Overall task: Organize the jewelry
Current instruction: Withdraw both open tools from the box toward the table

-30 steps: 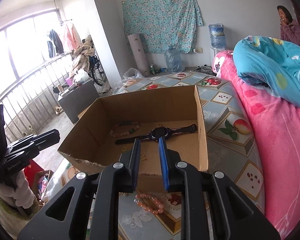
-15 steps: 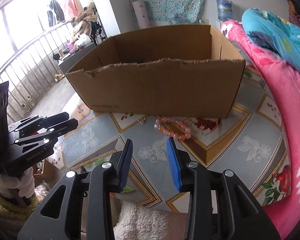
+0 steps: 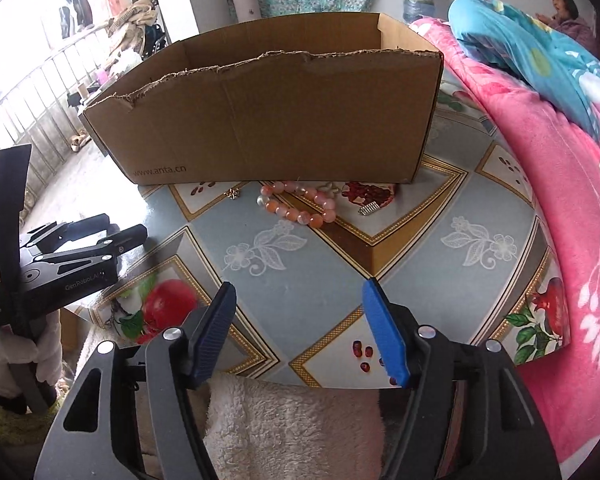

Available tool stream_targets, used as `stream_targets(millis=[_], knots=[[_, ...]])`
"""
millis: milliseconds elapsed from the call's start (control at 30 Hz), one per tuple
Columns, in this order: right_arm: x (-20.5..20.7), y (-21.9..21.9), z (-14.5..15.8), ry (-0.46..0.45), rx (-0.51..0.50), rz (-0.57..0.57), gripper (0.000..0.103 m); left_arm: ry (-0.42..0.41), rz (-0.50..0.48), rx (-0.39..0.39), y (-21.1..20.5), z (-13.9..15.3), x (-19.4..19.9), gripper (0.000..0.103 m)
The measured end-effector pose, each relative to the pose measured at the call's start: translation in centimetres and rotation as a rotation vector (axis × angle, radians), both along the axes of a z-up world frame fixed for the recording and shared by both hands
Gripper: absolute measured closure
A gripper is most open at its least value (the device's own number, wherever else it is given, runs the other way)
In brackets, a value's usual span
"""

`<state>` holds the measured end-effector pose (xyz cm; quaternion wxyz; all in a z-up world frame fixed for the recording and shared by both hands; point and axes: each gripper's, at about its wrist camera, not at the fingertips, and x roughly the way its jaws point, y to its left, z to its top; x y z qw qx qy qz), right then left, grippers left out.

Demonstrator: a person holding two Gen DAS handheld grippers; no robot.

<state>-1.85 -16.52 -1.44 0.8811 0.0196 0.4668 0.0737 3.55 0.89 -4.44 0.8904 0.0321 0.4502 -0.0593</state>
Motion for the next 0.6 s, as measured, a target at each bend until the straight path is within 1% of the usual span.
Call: stream_targets(millis=[100, 133, 200, 333, 467, 600], knots=[[0.0, -0.3, -0.3, -0.008, -0.024, -0.015, 0.034, 0.001, 0.013, -0.009, -0.1, 0.0, 0.4, 0.026], [0.0, -0.5, -0.4, -0.009, -0.029, -0.021, 0.033, 0.003, 0.016, -0.007, -0.1, -0.1, 0.5, 0.021], [0.1, -1.0, -0.7, -0.014, -0.038, -0.027, 0.03, 0.003, 0.027, 0.003, 0.0, -0.2, 0.7, 0.016], [0.0, -2.2, -1.7, -0.01, -0.065, -0.039, 0.028, 0.006, 0.032, 0.001, 0.5, -0.4, 1.0, 0.009], [0.1, -3.3, -2.3, -0.005, -0.066, -0.031, 0.028, 0.005, 0.035, 0.0, 0.4, -0.4, 1.1, 0.007], [0.2, -3.7, -2.5, -0.029, -0.073, -0.021, 0.022, -0.008, 0.053, 0.0, 0.2, -0.4, 1.0, 0.007]])
